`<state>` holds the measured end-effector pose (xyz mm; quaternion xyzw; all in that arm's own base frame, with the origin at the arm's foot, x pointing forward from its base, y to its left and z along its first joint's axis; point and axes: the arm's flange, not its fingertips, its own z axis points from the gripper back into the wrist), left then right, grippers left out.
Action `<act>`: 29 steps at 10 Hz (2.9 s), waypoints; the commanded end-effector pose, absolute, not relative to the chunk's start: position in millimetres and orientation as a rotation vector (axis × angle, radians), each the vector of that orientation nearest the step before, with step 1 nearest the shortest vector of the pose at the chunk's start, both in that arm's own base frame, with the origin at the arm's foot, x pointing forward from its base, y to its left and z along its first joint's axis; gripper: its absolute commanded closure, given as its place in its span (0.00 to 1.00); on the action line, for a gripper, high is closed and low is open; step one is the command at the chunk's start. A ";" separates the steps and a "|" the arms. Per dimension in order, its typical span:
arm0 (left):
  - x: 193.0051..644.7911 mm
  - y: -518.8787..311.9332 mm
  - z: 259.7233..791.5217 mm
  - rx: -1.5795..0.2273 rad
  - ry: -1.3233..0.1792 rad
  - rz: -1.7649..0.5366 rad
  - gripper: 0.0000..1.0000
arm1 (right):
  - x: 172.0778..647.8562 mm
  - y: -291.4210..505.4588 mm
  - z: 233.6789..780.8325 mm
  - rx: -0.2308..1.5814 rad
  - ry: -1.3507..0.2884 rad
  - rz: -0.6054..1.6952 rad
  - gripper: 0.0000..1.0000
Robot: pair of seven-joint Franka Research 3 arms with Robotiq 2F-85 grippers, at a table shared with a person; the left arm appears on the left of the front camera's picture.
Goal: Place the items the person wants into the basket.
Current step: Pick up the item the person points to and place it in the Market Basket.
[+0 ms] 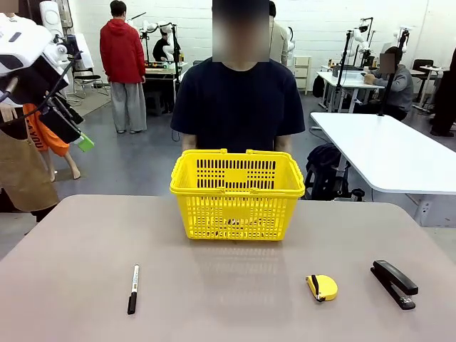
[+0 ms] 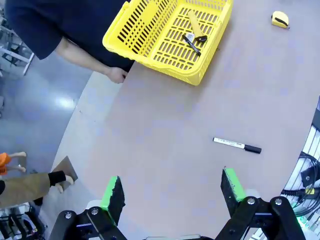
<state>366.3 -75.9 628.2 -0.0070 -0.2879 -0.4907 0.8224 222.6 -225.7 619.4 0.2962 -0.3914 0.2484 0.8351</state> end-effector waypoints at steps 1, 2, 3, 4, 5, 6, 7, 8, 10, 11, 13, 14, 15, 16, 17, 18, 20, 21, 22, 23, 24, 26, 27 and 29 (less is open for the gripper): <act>360.8 -71.5 630.5 -0.018 -0.609 -1.042 0.00 | 224.8 -225.1 621.5 0.653 -0.861 0.537 0.00; 360.8 -71.5 630.5 -0.018 -0.609 -1.042 0.00 | 224.8 -225.1 621.5 0.653 -0.861 0.537 0.00; 360.8 -71.5 630.5 -0.018 -0.609 -1.042 0.00 | 224.8 -225.1 621.5 0.653 -0.861 0.537 0.00; 360.8 -71.5 630.5 -0.018 -0.609 -1.042 0.00 | 224.8 -225.1 621.5 0.653 -0.861 0.537 0.00; 360.8 -71.5 630.5 -0.018 -0.609 -1.042 0.00 | 224.8 -225.1 621.5 0.653 -0.861 0.537 0.00; 360.8 -71.5 630.5 -0.018 -0.609 -1.042 0.00 | 224.8 -225.1 621.5 0.653 -0.861 0.537 0.00; 362.9 -73.5 631.0 -0.016 -0.614 -1.044 0.00 | 224.8 -225.1 621.5 0.653 -0.861 0.537 0.00; 361.8 -37.4 638.8 -0.240 -0.628 -1.115 0.00 | 224.8 -225.1 621.5 0.653 -0.861 0.537 0.00; 357.8 33.6 630.5 -0.456 -0.696 -1.168 0.00 | 224.8 -225.1 621.5 0.653 -0.861 0.537 0.00; 361.7 65.5 633.2 -0.519 -0.723 -1.176 0.00 | 224.8 -225.1 621.5 0.653 -0.861 0.537 0.00; 337.4 121.2 616.8 -0.602 -0.841 -1.174 0.00 | 224.8 -225.1 621.5 0.653 -0.861 0.537 0.00; 342.2 146.4 624.5 -0.631 -0.857 -1.196 0.00 | 224.8 -225.1 621.5 0.653 -0.861 0.537 0.00; 343.8 166.6 626.2 -0.663 -0.868 -1.186 0.00 | 224.8 -225.1 621.5 0.653 -0.861 0.537 0.00; 332.2 179.9 608.7 -0.682 -0.900 -1.155 0.00 | 224.8 -225.1 621.5 0.653 -0.861 0.537 0.00; 328.6 186.1 602.6 -0.702 -0.906 -1.151 0.00 | 224.8 -225.1 621.5 0.653 -0.861 0.537 0.00; 331.2 192.3 605.9 -0.716 -0.905 -1.156 0.00 | 224.8 -225.1 621.5 0.653 -0.861 0.537 0.00; 319.7 192.6 600.9 -0.722 -0.904 -1.173 0.00 | 224.8 -225.1 621.5 0.653 -0.861 0.537 0.00; 325.7 194.7 597.0 -0.723 -0.902 -1.140 0.00 | 224.8 -225.1 621.5 0.653 -0.861 0.537 0.00; 325.7 194.7 597.0 -0.723 -0.902 -1.140 0.00 | 224.8 -225.1 621.5 0.653 -0.861 0.537 0.00; 325.7 194.7 597.0 -0.723 -0.902 -1.140 0.00 | 224.8 -225.1 621.5 0.653 -0.861 0.537 0.00; 325.7 194.7 597.0 -0.723 -0.902 -1.140 0.00 | 224.8 -225.1 621.5 0.653 -0.861 0.537 0.00; 325.7 194.7 597.0 -0.723 -0.902 -1.140 0.00 | 224.8 -225.1 621.5 0.653 -0.861 0.537 0.00; 325.7 194.7 597.0 -0.723 -0.902 -1.140 0.00 | 224.8 -225.1 621.5 0.653 -0.861 0.537 0.00; 325.7 194.7 597.0 -0.723 -0.902 -1.140 0.00 | 224.8 -225.1 621.5 0.653 -0.861 0.537 0.00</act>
